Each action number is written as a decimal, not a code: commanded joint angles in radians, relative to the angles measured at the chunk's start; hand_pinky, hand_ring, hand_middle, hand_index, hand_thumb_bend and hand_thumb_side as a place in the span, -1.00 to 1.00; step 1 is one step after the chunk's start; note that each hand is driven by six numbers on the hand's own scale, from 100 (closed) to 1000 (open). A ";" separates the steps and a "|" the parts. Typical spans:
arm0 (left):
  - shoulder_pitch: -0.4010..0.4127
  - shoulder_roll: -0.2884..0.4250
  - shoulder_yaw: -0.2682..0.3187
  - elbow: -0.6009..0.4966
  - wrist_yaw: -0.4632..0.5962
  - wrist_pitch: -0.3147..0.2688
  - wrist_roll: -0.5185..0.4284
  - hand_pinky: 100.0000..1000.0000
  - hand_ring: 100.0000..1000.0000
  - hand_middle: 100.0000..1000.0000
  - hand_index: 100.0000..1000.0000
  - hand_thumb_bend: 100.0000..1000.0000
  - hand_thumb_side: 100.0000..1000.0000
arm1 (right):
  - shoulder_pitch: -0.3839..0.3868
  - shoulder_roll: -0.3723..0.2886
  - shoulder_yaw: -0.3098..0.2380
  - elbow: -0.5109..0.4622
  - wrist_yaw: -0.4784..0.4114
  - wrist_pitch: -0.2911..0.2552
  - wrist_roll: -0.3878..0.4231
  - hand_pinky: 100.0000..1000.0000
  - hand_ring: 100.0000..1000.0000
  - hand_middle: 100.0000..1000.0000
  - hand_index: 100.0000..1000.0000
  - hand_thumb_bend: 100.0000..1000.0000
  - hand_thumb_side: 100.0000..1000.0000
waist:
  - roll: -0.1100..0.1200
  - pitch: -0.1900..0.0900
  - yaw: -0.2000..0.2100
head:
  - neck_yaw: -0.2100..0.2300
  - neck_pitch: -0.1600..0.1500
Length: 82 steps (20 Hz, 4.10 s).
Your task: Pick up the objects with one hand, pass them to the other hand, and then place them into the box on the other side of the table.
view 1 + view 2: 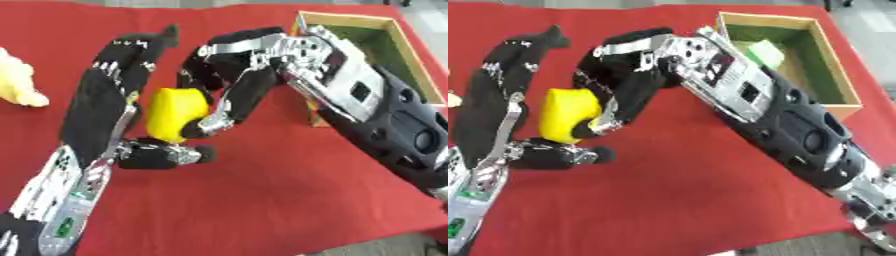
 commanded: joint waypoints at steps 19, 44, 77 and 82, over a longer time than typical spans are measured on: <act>0.216 0.400 0.236 -0.145 0.243 0.221 -0.061 0.50 0.36 0.26 0.77 0.66 -0.11 | 0.265 -0.367 -0.366 0.060 -0.247 -0.186 -0.279 0.40 0.33 -0.61 -0.32 -0.63 -1.00 | 0.088 -0.075 -0.074 | -0.054 -0.027; 0.346 0.630 0.494 -0.414 0.565 0.545 0.017 0.49 0.34 0.24 0.74 0.62 -0.10 | 0.537 -0.464 -0.537 0.369 -0.060 -0.406 -0.667 0.40 0.36 -0.45 -0.16 -0.54 -1.00 | 0.095 -0.048 -0.072 | -0.144 -0.081; 0.271 0.761 0.571 -0.271 0.696 0.656 -0.100 0.50 0.35 0.19 0.69 0.55 -0.06 | 0.647 -0.331 -0.703 -0.059 -0.265 -0.806 -0.893 0.71 0.88 0.48 0.72 -1.00 -0.99 | 0.108 -0.042 -0.121 | 0.251 -0.054; 0.185 0.856 0.555 -0.102 0.835 0.615 -0.376 0.58 0.44 0.30 0.73 0.85 -0.18 | 0.634 -0.221 -0.703 -0.060 -0.293 -0.842 -0.831 0.72 0.86 0.44 0.68 -1.00 -0.83 | 0.118 -0.039 -0.140 | 0.334 -0.060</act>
